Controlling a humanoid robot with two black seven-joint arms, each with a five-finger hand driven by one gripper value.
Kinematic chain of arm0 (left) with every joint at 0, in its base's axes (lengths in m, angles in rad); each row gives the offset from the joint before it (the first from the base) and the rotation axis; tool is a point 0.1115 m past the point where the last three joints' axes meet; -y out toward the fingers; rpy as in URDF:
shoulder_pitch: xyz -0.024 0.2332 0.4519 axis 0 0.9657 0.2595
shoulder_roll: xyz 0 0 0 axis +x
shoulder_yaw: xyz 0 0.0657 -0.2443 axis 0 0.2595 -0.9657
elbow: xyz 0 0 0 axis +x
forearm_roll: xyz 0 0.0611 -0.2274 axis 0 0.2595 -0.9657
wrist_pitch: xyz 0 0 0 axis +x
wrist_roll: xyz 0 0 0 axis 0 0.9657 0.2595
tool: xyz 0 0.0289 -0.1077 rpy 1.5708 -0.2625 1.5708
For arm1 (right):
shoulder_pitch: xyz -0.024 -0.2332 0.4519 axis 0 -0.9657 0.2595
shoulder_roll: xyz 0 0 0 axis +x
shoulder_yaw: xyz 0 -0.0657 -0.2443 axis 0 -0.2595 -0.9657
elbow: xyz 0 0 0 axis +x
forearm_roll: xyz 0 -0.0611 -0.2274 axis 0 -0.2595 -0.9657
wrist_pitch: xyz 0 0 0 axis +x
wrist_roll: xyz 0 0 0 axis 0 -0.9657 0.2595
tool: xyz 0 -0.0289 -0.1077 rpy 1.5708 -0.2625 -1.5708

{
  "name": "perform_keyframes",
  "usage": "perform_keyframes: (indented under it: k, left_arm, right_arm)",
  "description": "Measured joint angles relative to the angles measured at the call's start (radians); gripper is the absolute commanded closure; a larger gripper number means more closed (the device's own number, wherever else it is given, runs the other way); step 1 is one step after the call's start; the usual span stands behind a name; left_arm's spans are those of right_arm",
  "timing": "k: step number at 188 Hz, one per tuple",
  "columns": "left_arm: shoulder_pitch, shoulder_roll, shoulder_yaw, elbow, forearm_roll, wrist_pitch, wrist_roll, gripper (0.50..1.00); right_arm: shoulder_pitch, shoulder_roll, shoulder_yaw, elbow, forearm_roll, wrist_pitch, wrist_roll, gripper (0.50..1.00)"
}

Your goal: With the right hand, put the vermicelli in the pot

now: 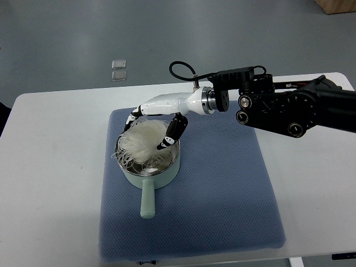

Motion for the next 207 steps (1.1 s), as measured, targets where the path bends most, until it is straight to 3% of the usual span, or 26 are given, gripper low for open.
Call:
perform_keyframes:
  k: [63, 100, 149, 181, 207]
  left_arm:
    - [0.0, 0.0, 0.0, 0.0, 0.0, 0.0, 0.0, 0.5]
    - [0.001, 0.0, 0.0, 0.0, 0.0, 0.001, 0.0, 0.5]
    - [0.002, 0.0, 0.0, 0.0, 0.0, 0.001, 0.0, 0.5]
    - [0.003, 0.0, 0.001, 0.0, 0.0, 0.001, 0.0, 0.5]
    - [0.003, 0.0, 0.001, 0.0, 0.0, 0.001, 0.0, 0.5]
  right_arm:
    - [-0.006, -0.072, 0.153, -0.008, 0.024, 0.0, -0.002, 0.593]
    - [-0.102, -0.125, 0.275, -0.115, 0.199, -0.014, -0.042, 0.595]
    - [-0.358, -0.125, 0.561, -0.21, 0.567, -0.196, -0.191, 0.595]
    - [-0.495, -0.082, 0.66, -0.216, 0.746, -0.332, -0.212, 0.591]
    - [-0.541, -0.061, 0.672, -0.222, 0.865, -0.38, -0.212, 0.585]
